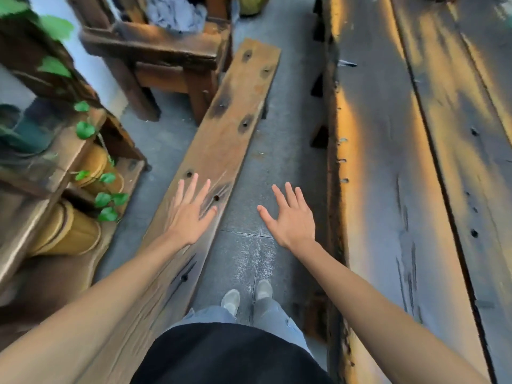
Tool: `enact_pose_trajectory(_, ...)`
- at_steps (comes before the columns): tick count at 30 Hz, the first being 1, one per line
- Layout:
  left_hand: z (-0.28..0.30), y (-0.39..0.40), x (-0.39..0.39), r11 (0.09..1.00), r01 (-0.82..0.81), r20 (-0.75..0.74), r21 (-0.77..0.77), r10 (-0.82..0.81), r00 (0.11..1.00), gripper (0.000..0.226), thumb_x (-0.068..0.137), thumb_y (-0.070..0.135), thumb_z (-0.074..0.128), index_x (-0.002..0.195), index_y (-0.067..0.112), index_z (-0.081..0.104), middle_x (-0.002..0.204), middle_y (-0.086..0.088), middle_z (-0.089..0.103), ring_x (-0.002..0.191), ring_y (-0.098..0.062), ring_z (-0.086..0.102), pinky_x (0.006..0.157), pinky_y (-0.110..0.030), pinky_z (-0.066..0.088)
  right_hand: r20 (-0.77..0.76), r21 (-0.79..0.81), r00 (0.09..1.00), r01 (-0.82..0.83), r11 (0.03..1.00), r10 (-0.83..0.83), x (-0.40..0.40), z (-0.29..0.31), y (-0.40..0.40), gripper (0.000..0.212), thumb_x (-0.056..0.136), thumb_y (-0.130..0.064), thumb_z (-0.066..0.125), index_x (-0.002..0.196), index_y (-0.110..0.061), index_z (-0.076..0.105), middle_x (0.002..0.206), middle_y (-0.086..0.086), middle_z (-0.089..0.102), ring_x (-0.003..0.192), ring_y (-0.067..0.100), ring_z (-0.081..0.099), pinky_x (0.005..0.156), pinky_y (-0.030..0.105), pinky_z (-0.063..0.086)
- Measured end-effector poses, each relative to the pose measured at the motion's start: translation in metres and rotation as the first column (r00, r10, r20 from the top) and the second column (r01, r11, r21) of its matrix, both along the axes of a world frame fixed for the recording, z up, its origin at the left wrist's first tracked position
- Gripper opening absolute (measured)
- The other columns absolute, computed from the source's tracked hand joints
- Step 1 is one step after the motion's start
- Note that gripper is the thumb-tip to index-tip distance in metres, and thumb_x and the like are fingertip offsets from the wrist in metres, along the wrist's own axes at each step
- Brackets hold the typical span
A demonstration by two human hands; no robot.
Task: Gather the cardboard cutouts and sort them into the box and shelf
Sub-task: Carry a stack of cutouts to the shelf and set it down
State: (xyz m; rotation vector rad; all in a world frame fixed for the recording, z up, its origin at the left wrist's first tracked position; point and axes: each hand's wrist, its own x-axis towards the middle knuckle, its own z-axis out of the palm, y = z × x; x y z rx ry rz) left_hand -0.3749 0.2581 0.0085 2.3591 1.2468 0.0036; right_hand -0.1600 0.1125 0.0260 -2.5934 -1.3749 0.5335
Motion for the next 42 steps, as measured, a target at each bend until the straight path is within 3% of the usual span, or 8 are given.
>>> enact_pose_trajectory(4, 0.004, -0.014, -0.019, 0.985, -0.169, 0.0, 0.017, 0.169, 0.986, 0.068, 0.1, 0.051, 0.04, 0.158, 0.034, 0.01, 0.167, 0.004, -0.012, 0.153, -0.029, -0.015, 0.123, -0.053, 0.008, -0.005, -0.006, 0.98, -0.201, 0.98, 0.201, 0.0, -0.004, 0.032, 0.084, 0.091, -0.08, 0.022, 0.162, -0.035, 0.017, 0.172, 0.0, 0.009, 0.159, 0.025, 0.004, 0.126, 0.046, 0.018)
enact_pose_trajectory(10, -0.002, -0.049, -0.068, 0.906, -0.42, -0.001, 0.04, 0.421, 0.907, 0.069, 0.099, 0.051, 0.042, 0.158, 0.034, 0.012, 0.167, 0.004, -0.011, 0.153, -0.03, -0.013, 0.123, -0.052, 0.012, -0.051, -0.045, 0.878, -0.478, 0.877, 0.476, -0.026, -0.01, 0.072, 0.082, 0.093, -0.077, 0.029, 0.162, -0.034, 0.017, 0.173, 0.0, 0.009, 0.159, 0.024, 0.003, 0.127, 0.045, 0.016)
enact_pose_trajectory(22, 0.017, -0.13, -0.208, 0.558, -0.821, -0.031, 0.12, 0.829, 0.559, 0.07, 0.096, 0.049, 0.046, 0.158, 0.03, 0.017, 0.167, 0.001, -0.007, 0.153, -0.035, -0.008, 0.12, -0.054, 0.016, -0.059, -0.011, 0.522, -0.853, 0.522, 0.851, -0.176, 0.009, 0.138, 0.079, 0.095, -0.074, 0.029, 0.162, -0.034, 0.016, 0.173, 0.0, 0.008, 0.159, 0.024, 0.002, 0.126, 0.047, 0.016)
enact_pose_trajectory(26, 0.035, -0.146, -0.244, 0.457, -0.879, 0.027, 0.138, 0.885, 0.464, 0.069, 0.097, 0.048, 0.045, 0.158, 0.032, 0.015, 0.167, 0.003, -0.008, 0.153, -0.032, -0.01, 0.121, -0.053, 0.013, -0.044, 0.018, 0.412, -0.911, 0.413, 0.91, -0.238, 0.024, 0.15, 0.079, 0.095, -0.075, 0.028, 0.162, -0.035, 0.015, 0.173, -0.001, 0.006, 0.159, 0.024, 0.001, 0.127, 0.046, 0.015)
enact_pose_trajectory(33, 0.072, -0.141, -0.325, 0.342, -0.915, 0.127, 0.216, 0.919, 0.374, 0.069, 0.096, 0.045, 0.048, 0.157, 0.029, 0.02, 0.168, 0.003, -0.005, 0.153, -0.031, -0.009, 0.121, -0.056, 0.015, 0.021, 0.117, 0.317, -0.943, 0.313, 0.948, -0.341, 0.062, 0.17, 0.076, 0.097, -0.07, 0.031, 0.162, -0.033, 0.019, 0.173, -0.001, 0.008, 0.159, 0.023, 0.003, 0.127, 0.044, 0.014)
enact_pose_trajectory(42, 0.16, -0.078, -0.423, 0.315, -0.871, 0.304, 0.376, 0.846, 0.438, 0.065, 0.097, 0.043, 0.046, 0.156, 0.027, 0.024, 0.168, 0.006, -0.003, 0.154, -0.025, -0.012, 0.121, -0.054, 0.01, 0.063, 0.289, 0.346, -0.904, 0.315, 0.936, -0.444, 0.147, 0.227, 0.073, 0.099, -0.068, 0.029, 0.162, -0.033, 0.017, 0.173, -0.004, 0.008, 0.159, 0.021, 0.005, 0.125, 0.044, 0.02)
